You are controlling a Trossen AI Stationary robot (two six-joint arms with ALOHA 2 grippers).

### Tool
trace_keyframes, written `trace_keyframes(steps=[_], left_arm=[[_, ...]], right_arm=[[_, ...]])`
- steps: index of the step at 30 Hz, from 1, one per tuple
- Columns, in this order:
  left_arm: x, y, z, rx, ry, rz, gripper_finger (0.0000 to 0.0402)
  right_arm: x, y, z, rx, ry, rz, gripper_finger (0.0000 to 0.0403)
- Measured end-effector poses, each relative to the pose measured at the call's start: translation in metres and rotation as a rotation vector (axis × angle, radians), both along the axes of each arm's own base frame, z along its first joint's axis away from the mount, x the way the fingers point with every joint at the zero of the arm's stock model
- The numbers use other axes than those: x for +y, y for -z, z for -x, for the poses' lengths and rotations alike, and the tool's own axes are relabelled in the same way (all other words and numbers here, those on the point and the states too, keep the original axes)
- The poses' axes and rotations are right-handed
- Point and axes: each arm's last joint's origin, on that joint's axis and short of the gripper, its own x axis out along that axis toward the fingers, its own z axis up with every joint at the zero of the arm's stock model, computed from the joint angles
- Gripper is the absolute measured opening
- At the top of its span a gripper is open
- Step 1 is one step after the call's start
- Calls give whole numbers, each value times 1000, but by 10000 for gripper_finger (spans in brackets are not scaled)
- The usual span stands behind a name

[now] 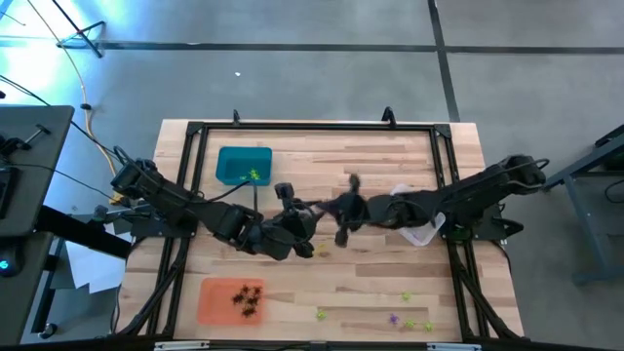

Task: Sort Halloween decoration
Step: Put the violet spider toy into the transparent bin

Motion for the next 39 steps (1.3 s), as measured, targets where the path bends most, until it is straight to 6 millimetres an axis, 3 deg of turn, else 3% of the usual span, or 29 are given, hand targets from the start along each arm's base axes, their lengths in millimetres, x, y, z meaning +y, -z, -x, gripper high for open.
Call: trace_keyframes(steps=[4,8,12,15,24,31,39], left_arm=[[2,-13,10,-3,-72,-55,140],[8,-16,23,-12,-123,14,140],[12,-10,32,9,-160,118,137],[13,-3,35,39,-181,159,136],[13,20,38,103,-183,172,136],[13,23,39,104,-187,176,136],[13,23,39,106,-185,179,135]], right_arm=[[-18,-16,35,103,145,-59,0],[-36,-24,92,279,280,-247,0],[-45,-13,150,510,516,-473,0],[-43,4,175,648,639,-594,0],[-37,90,187,868,631,-739,9],[-40,87,177,804,555,-723,23],[-43,87,177,832,523,-686,109]])
